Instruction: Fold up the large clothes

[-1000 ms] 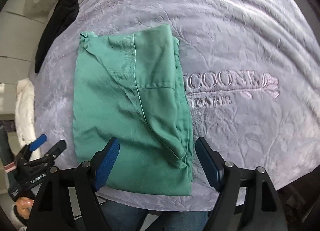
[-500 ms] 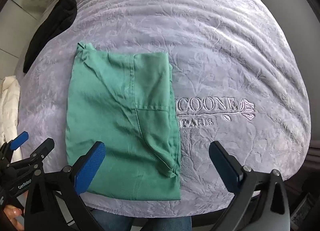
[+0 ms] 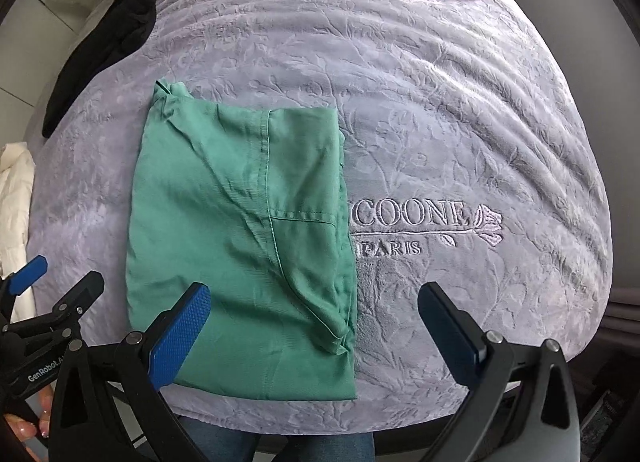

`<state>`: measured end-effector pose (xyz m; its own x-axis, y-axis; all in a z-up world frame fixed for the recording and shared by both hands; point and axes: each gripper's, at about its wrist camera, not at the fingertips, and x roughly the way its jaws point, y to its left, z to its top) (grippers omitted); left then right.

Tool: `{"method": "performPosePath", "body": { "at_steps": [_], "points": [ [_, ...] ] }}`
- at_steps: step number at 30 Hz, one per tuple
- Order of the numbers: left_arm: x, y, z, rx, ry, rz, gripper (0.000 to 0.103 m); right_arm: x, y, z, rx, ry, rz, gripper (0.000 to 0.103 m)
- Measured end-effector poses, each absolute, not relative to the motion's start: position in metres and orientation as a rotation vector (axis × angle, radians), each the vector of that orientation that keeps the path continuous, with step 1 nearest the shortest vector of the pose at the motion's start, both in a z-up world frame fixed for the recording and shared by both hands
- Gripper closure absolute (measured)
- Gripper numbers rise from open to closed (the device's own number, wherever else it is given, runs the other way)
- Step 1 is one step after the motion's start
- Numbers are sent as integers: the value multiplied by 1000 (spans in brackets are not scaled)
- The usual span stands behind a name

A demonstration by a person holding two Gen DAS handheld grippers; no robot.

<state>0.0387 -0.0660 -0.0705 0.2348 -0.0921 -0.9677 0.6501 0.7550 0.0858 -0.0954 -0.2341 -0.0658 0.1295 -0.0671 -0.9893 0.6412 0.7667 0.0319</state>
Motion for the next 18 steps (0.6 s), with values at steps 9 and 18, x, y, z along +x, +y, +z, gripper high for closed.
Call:
{"method": "performPosePath", "body": {
  "at_steps": [9,18],
  "points": [
    [37,-66,-69,535,1245,-542,0,-96,-237,-65,516,1357,-560,0],
    [36,-66,-68,535,1243,-529,0,-96,-238,-66,513,1368,-561,0]
  ]
}}
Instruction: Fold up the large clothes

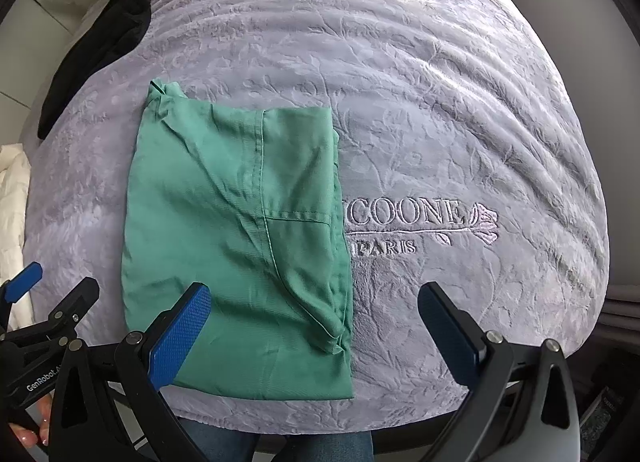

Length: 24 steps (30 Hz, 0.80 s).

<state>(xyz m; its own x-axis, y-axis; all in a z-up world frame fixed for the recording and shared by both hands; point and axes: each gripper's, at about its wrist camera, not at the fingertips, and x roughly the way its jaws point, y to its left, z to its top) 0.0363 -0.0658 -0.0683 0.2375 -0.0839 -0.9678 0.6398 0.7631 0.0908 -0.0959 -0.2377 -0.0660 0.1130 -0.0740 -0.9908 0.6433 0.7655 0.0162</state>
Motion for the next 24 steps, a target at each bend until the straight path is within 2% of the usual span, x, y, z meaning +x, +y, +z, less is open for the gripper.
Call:
{"method": "performPosePath", "body": {
  "at_steps": [24],
  "points": [
    [36,-65,-68,536,1249,-523,0,-96,-236,-68,515,1370,-558,0]
  ]
}}
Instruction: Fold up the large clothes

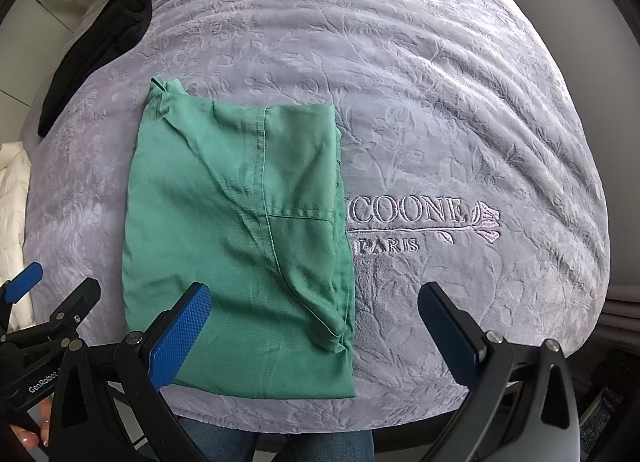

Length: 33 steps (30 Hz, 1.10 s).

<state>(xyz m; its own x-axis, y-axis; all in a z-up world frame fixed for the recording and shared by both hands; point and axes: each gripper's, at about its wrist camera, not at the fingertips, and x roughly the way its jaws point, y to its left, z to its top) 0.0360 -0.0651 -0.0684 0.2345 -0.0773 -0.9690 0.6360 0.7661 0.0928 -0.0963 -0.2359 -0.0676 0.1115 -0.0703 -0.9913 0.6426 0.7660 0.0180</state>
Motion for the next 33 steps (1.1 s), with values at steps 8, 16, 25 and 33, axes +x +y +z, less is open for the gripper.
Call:
{"method": "performPosePath", "body": {
  "at_steps": [8,16,25,33],
  "points": [
    [37,-64,-70,534,1256,-517,0,-96,-237,-67,513,1371,-557,0],
    [37,-64,-71,534,1258,-518,0,-94,-235,-68,508,1374,-555,0],
    [37,-64,-72,533,1264,-516,0,-93,-235,-68,504,1376,-554,0],
    [38,-64,-72,534,1264,-517,0,-92,-237,-68,499,1380,-549,0]
  ]
}}
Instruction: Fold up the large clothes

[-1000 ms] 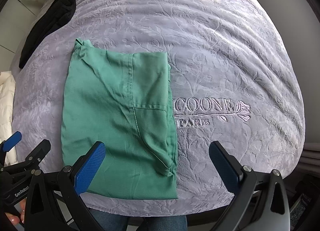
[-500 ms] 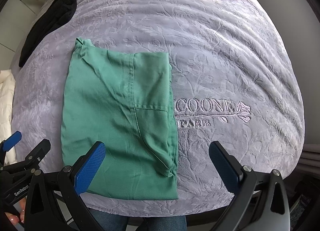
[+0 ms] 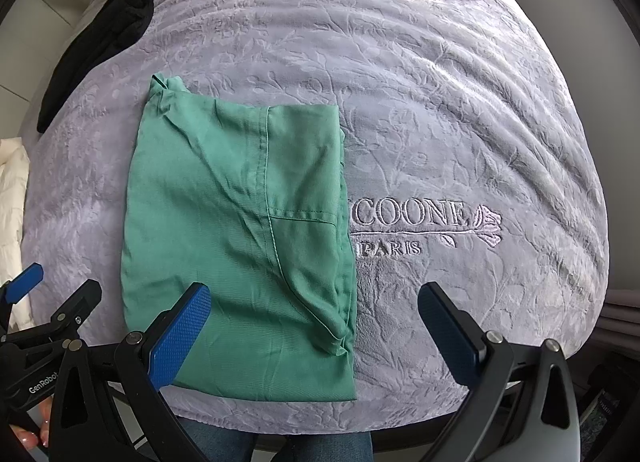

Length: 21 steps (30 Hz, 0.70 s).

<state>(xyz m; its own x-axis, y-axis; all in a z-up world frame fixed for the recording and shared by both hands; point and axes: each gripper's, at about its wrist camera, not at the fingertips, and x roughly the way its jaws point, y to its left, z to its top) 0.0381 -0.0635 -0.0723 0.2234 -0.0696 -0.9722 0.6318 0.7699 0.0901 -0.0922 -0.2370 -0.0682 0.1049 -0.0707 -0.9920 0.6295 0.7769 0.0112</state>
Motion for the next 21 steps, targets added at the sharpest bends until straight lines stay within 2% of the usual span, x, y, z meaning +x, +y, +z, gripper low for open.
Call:
{"method": "performPosePath", "body": {
  "at_steps": [21],
  "points": [
    [37,-61,-72,529,1267,-513,0,-92,-238,-68,497,1381,-544,0]
  ]
}}
